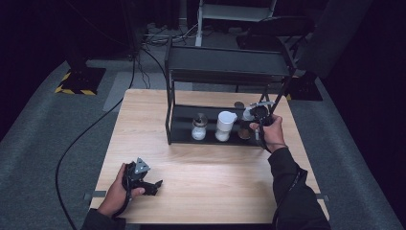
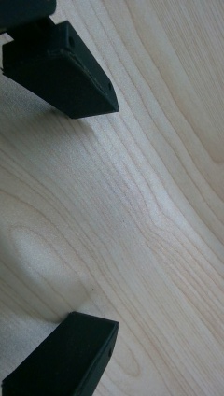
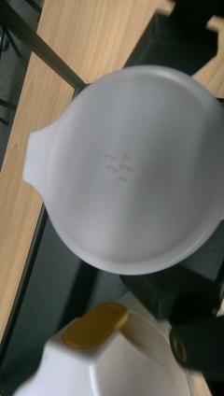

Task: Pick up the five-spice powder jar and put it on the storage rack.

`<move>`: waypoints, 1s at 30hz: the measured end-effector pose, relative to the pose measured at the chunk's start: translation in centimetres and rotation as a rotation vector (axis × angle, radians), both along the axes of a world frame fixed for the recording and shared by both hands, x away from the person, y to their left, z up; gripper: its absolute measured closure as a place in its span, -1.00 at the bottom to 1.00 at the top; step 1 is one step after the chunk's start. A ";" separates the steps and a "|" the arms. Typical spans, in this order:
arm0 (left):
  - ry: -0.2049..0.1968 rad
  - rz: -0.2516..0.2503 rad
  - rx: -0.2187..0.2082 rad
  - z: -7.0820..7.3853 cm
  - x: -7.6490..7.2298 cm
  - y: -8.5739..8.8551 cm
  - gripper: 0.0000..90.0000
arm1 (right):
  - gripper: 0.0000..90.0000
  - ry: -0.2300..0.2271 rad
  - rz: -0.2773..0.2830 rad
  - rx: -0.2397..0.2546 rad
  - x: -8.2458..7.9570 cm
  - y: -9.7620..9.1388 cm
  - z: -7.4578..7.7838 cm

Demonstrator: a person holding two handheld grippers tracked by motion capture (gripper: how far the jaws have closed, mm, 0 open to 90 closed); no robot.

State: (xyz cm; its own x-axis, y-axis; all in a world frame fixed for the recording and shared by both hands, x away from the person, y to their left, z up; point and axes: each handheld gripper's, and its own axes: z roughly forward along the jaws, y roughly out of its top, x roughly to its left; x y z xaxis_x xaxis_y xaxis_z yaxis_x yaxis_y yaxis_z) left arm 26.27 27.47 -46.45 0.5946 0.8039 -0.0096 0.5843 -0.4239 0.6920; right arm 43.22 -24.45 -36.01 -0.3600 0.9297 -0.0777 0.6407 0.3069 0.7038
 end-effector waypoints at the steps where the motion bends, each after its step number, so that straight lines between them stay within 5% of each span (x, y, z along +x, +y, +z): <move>1: 0.000 0.000 0.000 0.0 0.0 0.0 -0.99 | -0.72 -0.002 0.006 -0.006 -0.1 0.1 0.0; 10: 0.000 0.000 0.001 0.0 0.0 0.0 -0.99 | -0.90 -0.030 0.035 -0.029 -0.4 0.2 -0.4; 30: 0.000 0.000 0.000 0.0 0.0 0.0 -0.99 | -0.92 -0.075 0.084 -0.087 -1.4 0.3 -0.2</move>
